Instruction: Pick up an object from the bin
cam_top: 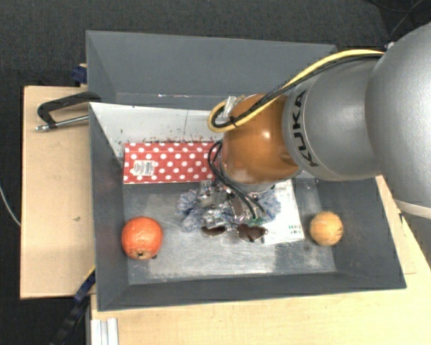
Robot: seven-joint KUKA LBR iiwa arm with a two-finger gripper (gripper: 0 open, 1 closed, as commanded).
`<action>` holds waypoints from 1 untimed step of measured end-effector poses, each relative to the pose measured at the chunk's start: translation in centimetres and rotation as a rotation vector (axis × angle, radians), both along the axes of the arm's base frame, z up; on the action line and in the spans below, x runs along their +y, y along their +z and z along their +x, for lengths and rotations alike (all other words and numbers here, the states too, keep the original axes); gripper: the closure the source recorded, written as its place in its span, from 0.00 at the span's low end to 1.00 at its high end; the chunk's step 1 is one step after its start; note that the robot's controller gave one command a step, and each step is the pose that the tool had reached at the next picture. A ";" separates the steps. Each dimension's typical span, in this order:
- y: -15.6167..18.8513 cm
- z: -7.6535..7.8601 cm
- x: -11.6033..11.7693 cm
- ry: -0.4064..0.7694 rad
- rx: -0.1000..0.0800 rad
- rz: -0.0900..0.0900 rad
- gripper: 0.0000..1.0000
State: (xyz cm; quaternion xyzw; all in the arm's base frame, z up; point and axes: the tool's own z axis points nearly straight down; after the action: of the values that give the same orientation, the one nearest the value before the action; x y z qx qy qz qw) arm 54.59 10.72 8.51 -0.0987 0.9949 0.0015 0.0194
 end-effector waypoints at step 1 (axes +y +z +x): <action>11.1 0.9 -0.1 0.072 0.034 -0.006 1.00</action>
Offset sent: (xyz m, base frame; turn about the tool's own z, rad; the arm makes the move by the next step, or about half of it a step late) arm 0.0000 0.0000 0.0000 0.0000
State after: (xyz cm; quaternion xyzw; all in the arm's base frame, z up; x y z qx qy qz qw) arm 55.45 10.58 19.57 -0.1343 0.9909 0.0008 0.0019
